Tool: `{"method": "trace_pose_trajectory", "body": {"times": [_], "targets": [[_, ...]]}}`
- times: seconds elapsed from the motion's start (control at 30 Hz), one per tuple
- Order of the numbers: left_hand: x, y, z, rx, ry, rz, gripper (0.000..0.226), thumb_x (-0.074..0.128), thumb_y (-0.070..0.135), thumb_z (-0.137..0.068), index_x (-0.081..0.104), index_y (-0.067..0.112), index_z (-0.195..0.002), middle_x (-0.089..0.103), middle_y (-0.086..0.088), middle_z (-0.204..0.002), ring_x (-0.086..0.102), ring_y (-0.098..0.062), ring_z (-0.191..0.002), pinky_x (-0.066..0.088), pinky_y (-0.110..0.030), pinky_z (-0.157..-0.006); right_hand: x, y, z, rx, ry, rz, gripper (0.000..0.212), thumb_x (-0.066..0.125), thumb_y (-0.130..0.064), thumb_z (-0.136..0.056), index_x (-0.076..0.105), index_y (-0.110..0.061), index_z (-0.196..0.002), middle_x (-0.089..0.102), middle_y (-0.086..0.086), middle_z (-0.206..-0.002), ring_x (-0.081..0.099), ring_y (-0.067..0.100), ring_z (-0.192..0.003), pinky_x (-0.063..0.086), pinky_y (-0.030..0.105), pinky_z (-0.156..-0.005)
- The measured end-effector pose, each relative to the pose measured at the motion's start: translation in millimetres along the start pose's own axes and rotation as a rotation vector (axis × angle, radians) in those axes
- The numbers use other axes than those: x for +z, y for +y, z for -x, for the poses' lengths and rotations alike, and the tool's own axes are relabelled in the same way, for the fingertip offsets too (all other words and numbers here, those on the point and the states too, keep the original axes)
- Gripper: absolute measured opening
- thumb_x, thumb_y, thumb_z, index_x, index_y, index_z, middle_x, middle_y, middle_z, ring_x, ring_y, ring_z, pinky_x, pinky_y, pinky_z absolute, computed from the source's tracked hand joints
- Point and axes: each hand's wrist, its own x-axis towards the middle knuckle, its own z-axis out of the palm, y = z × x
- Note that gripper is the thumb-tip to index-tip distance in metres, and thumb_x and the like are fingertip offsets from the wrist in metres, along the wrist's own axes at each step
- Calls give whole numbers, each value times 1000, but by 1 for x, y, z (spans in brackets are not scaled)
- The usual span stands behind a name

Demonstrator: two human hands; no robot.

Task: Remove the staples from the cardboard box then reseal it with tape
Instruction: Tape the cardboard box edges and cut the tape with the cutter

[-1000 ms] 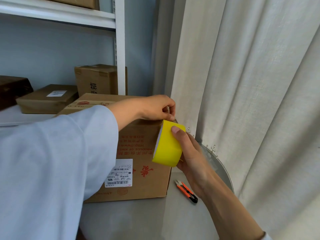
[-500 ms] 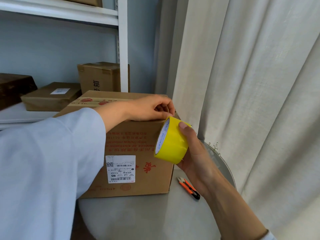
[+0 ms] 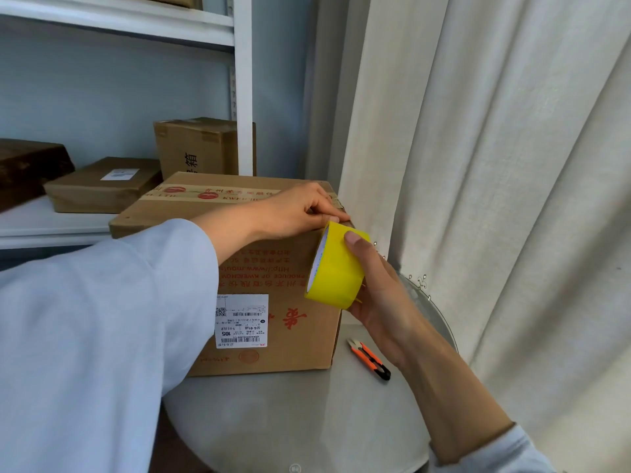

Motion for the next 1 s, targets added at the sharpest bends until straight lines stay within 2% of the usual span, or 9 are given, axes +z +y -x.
{"method": "trace_pose_trajectory", "body": {"times": [0.13, 0.27, 0.4, 0.53, 0.67, 0.77, 0.83, 0.93, 1.0], "targets": [[2, 0, 0, -20, 40, -5, 28, 55, 17, -93, 65, 11, -119, 52, 19, -97, 46, 13, -85, 28, 9, -72, -1, -5, 2, 12, -9, 23, 74, 63, -59, -65, 48, -28, -131, 64, -1, -117, 65, 16, -102, 55, 36, -87], [3, -3, 0, -45, 32, 6, 30, 54, 17, -94, 63, 11, -122, 59, 5, -121, 46, 0, -108, 27, 11, -75, -3, -10, 4, 30, 3, 45, 48, 57, -45, -88, 47, -26, -130, 62, 1, -116, 63, 16, -100, 54, 32, -79], [1, -3, 2, -70, -2, 24, 31, 52, 20, -96, 62, 14, -124, 57, 0, -133, 43, 1, -114, 26, 10, -78, -4, -10, 5, 37, 11, 56, 45, 56, -45, -88, 48, -27, -129, 62, 3, -119, 63, 21, -105, 54, 39, -88], [2, -5, 2, -99, -8, 25, 33, 51, 35, -94, 63, 23, -123, 50, 3, -140, 36, -8, -133, 21, -20, -102, -4, -8, 6, 35, 22, 59, 43, 55, -45, -89, 48, -28, -128, 63, -1, -114, 63, 17, -101, 54, 34, -83], [4, -5, 2, -85, -12, 16, 35, 56, 34, -92, 63, 21, -123, 51, 3, -139, 36, -10, -134, 20, -20, -102, -2, -6, 7, 23, 30, 141, 62, 58, -58, -77, 44, -29, -130, 60, -5, -115, 62, 12, -101, 54, 32, -84], [1, -5, 5, -63, -45, 41, 37, 53, 31, -93, 59, 20, -127, 50, 6, -139, 35, -3, -131, 21, -7, -99, -2, -11, 8, 36, 28, 222, 80, 54, -70, -60, 43, -30, -129, 59, -8, -114, 62, 11, -99, 55, 32, -84], [-3, -2, 8, -56, -103, 18, 39, 47, 31, -95, 54, 21, -132, 46, 8, -141, 34, 0, -129, 22, -1, -96, -1, -17, 10, 53, 12, 267, 83, 52, -73, -58, 41, -30, -129, 57, -8, -114, 62, 10, -96, 54, 27, -75], [-9, 3, 12, -48, -194, -110, 44, 40, 33, -97, 44, 24, -140, 40, 5, -148, 33, -9, -136, 24, -25, -113, 1, -19, 11, 65, 40, 277, 89, 57, -70, -65, 33, -26, -138, 55, -5, -118, 61, 9, -96, 54, 25, -71], [-10, 6, 13, -76, -130, -125, 45, 41, 31, -99, 39, 23, -144, 41, 3, -148, 37, -13, -135, 28, -33, -113, 6, -15, 12, 45, 65, 275, 90, 60, -66, -74, 23, -27, -147, 52, -2, -130, 60, 14, -105, 56, 31, -81]]}}
